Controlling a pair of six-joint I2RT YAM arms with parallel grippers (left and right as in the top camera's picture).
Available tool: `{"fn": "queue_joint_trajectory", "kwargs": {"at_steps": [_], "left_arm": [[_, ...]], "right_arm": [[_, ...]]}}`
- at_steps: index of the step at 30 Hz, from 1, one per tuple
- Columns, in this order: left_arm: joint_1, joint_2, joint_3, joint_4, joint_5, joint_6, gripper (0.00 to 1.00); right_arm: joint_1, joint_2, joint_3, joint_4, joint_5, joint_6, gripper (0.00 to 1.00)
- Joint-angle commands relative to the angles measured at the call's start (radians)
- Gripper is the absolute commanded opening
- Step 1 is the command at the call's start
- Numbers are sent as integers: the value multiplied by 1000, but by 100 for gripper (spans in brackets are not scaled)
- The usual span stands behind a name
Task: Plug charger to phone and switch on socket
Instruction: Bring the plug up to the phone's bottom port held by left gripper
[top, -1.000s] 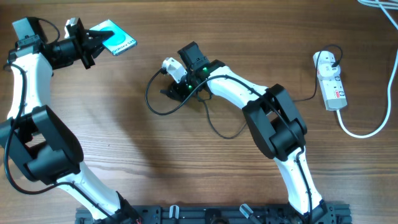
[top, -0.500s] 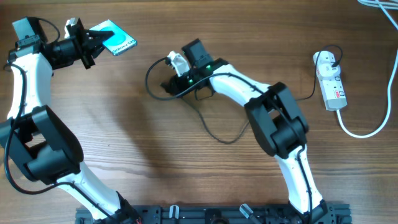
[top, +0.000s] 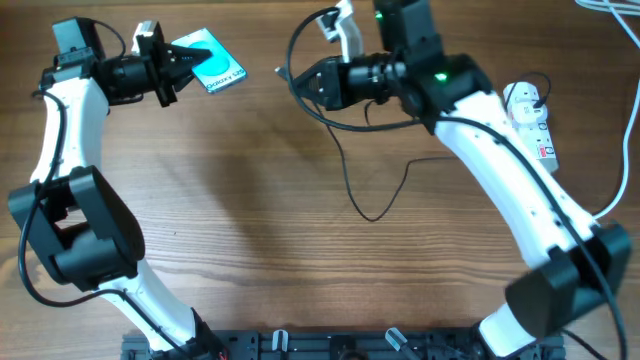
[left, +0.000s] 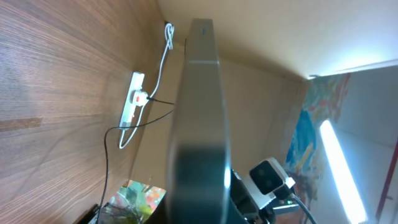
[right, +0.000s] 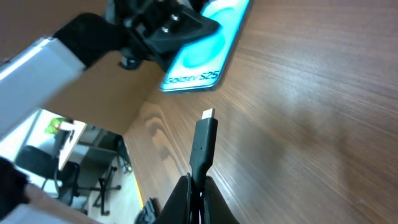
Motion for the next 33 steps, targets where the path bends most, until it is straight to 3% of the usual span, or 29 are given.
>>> {"fn": "queue_joint_trajectory", "kwargs": {"at_steps": [1, 9, 20, 26, 33], "left_arm": [[-50, -19, 12, 2, 55, 41, 4], [-145, -19, 12, 2, 64, 41, 4], [-169, -19, 12, 2, -38, 33, 4], [-177, -19, 12, 19, -143, -95, 4], [-219, -19, 12, 95, -143, -129, 4]], "right_arm": [[13, -77, -146, 93, -24, 164, 4], [26, -184, -490, 524, -24, 540, 4], [29, -185, -502, 606, -27, 584, 4], [29, -184, -502, 624, -27, 637, 4], [31, -183, -502, 620, -21, 693, 4]]}}
